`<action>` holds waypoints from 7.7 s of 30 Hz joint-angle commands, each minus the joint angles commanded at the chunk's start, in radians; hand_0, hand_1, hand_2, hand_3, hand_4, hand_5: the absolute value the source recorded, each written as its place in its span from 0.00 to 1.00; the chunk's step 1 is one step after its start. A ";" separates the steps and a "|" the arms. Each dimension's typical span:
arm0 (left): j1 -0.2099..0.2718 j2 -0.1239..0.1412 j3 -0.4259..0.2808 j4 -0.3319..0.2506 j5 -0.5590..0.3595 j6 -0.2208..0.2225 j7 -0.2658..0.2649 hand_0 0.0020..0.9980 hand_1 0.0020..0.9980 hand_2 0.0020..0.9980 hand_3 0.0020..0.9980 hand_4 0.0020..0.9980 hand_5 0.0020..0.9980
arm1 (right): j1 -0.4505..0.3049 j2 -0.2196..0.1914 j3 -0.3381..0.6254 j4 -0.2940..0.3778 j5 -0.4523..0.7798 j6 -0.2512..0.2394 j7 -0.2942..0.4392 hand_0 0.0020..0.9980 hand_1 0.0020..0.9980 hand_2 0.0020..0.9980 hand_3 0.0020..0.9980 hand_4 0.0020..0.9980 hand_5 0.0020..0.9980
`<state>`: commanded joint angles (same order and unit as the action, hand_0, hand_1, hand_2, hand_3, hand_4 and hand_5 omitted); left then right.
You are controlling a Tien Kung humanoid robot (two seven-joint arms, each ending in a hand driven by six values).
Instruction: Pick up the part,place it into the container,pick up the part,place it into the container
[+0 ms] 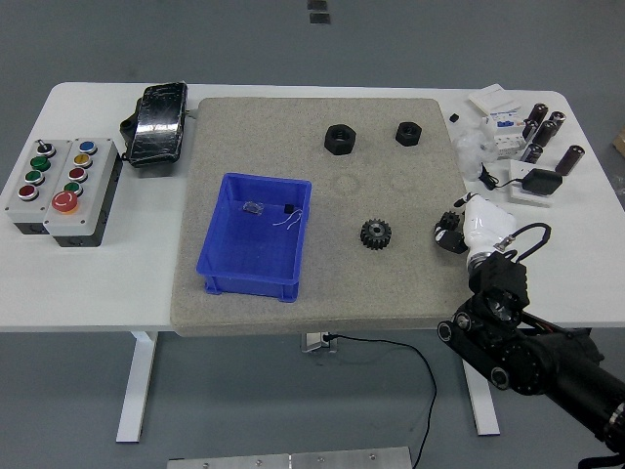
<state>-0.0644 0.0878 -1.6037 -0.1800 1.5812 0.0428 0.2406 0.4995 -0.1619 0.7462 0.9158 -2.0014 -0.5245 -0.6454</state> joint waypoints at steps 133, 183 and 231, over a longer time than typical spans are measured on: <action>-0.006 -0.002 -0.009 0.000 0.011 -0.003 0.002 0.63 0.55 0.53 0.61 0.65 0.37 | 0.052 -0.015 -0.170 0.292 0.069 0.017 0.076 0.46 0.50 0.48 0.52 0.36 0.00; 0.001 -0.004 -0.014 0.000 0.017 -0.004 0.007 0.63 0.55 0.53 0.61 0.66 0.37 | 0.124 0.075 -0.327 0.421 0.070 0.118 0.103 0.87 0.92 0.96 1.00 0.82 0.11; 0.000 0.007 -0.009 0.000 0.023 -0.004 -0.006 0.63 0.55 0.54 0.61 0.65 0.37 | -0.407 -0.046 0.651 0.545 1.094 -0.004 1.130 0.68 0.72 0.76 0.73 0.86 0.33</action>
<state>-0.0648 0.0951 -1.6130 -0.1800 1.6038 0.0386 0.2345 0.0922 -0.2078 1.3971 1.4606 -0.9073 -0.5282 0.4849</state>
